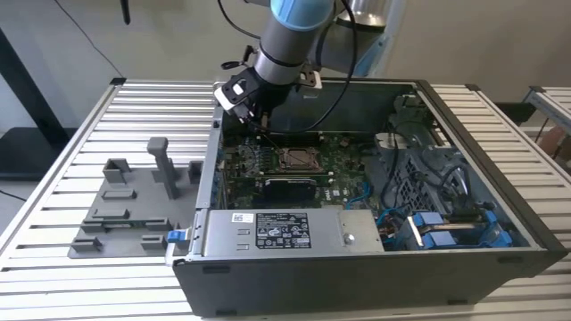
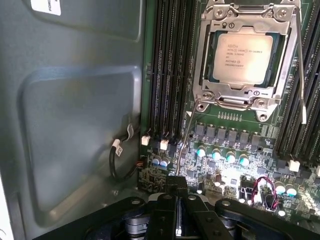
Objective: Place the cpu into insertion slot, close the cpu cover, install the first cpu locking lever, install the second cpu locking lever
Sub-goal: 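Install the first cpu locking lever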
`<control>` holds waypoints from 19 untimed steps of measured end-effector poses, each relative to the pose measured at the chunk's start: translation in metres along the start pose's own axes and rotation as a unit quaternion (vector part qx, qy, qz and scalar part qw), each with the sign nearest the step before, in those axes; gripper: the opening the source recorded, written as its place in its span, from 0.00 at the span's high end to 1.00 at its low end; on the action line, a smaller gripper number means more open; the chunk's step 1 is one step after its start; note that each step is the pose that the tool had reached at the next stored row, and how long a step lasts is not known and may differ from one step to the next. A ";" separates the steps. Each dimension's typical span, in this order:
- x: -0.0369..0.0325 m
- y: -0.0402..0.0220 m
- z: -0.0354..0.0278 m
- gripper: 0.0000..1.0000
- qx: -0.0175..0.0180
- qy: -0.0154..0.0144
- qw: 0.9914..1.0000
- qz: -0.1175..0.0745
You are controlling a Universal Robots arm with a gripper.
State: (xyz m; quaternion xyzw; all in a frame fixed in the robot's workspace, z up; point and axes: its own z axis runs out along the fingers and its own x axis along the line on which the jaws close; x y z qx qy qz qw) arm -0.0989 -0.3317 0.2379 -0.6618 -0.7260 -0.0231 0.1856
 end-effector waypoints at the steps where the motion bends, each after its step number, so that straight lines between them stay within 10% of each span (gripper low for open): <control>1: -0.0002 0.0003 -0.0001 0.89 0.000 0.000 1.000 0.000; 8: -0.0034 0.0040 -0.0022 0.89 0.001 0.001 1.000 0.000; 19: -0.0071 0.0073 -0.0107 0.89 0.001 0.011 1.000 -0.002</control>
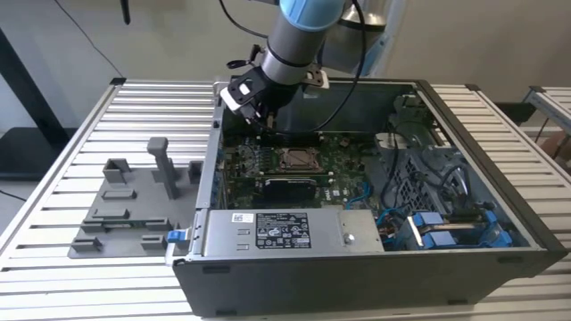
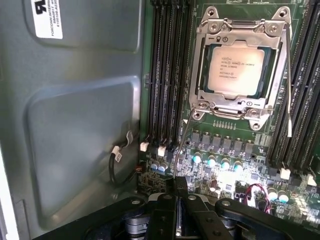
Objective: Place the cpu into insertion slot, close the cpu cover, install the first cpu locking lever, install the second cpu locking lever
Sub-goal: 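Install the first cpu locking lever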
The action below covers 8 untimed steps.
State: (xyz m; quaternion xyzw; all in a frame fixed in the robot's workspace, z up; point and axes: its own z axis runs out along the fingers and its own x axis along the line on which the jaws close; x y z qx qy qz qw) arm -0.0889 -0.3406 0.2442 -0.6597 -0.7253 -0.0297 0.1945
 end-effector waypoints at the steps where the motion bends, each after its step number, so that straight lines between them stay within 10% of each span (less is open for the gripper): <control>1: -0.0001 -0.0004 -0.0015 0.89 0.000 0.000 1.000 0.000; 8: -0.0005 -0.0021 -0.0118 0.89 0.001 0.002 1.000 0.000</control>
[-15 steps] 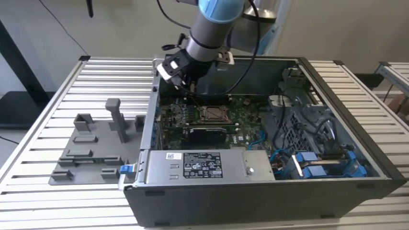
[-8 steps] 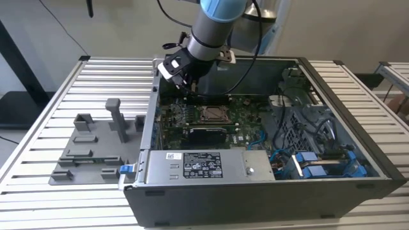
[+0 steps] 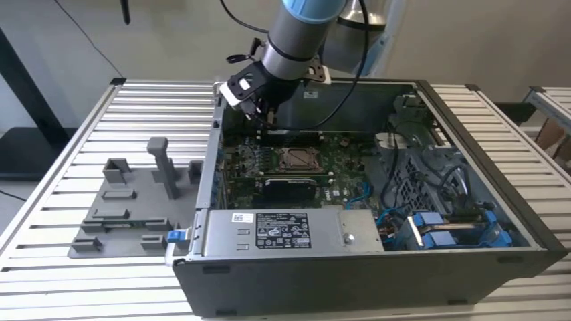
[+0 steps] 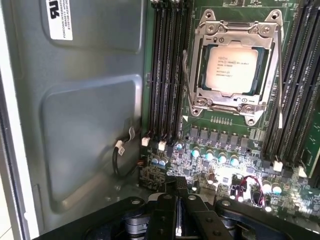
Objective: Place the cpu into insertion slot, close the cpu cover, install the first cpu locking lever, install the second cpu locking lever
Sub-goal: 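Install the first cpu locking lever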
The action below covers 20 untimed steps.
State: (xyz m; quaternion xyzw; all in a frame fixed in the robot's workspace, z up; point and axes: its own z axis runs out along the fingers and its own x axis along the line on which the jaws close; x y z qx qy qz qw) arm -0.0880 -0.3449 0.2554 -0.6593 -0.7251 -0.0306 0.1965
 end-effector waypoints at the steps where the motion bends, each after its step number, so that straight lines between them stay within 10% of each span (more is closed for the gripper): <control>1: 0.0000 0.0007 -0.0013 0.89 0.000 0.000 1.000 0.000; 8: -0.0006 0.0006 -0.0128 0.89 0.000 0.001 1.000 -0.001; 10: -0.0011 0.0006 -0.0131 0.89 -0.007 0.000 1.000 -0.003; 18: -0.0013 0.0012 -0.0133 0.89 -0.075 -0.010 0.997 -0.025; 20: -0.0013 0.0013 -0.0132 0.89 -0.082 -0.011 0.996 -0.027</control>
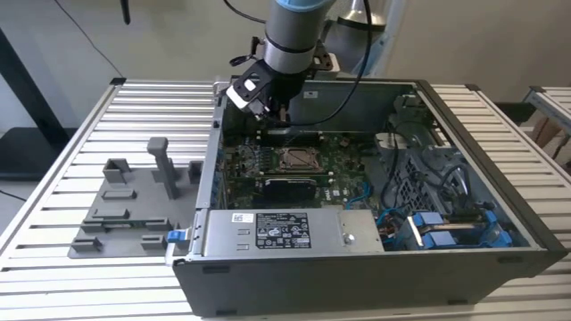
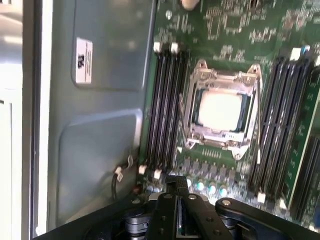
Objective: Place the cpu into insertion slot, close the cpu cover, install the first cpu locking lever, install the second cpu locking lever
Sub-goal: 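Install the first cpu locking lever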
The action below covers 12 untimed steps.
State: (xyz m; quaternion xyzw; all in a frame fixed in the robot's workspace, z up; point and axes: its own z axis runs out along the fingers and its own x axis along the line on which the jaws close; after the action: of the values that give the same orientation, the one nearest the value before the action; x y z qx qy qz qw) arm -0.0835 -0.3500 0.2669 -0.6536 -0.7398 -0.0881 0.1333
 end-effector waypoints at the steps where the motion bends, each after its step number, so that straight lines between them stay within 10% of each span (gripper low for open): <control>1: 0.0000 0.0000 0.0000 0.89 -0.001 0.000 1.000 0.000; 8: 0.0000 -0.0001 0.0000 0.89 0.008 -0.002 0.999 -0.041; 12: -0.0001 -0.0001 0.0001 0.89 -0.004 -0.007 0.997 -0.073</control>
State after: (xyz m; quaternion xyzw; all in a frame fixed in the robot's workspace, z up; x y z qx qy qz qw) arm -0.0836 -0.3500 0.2668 -0.5990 -0.7861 -0.0959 0.1183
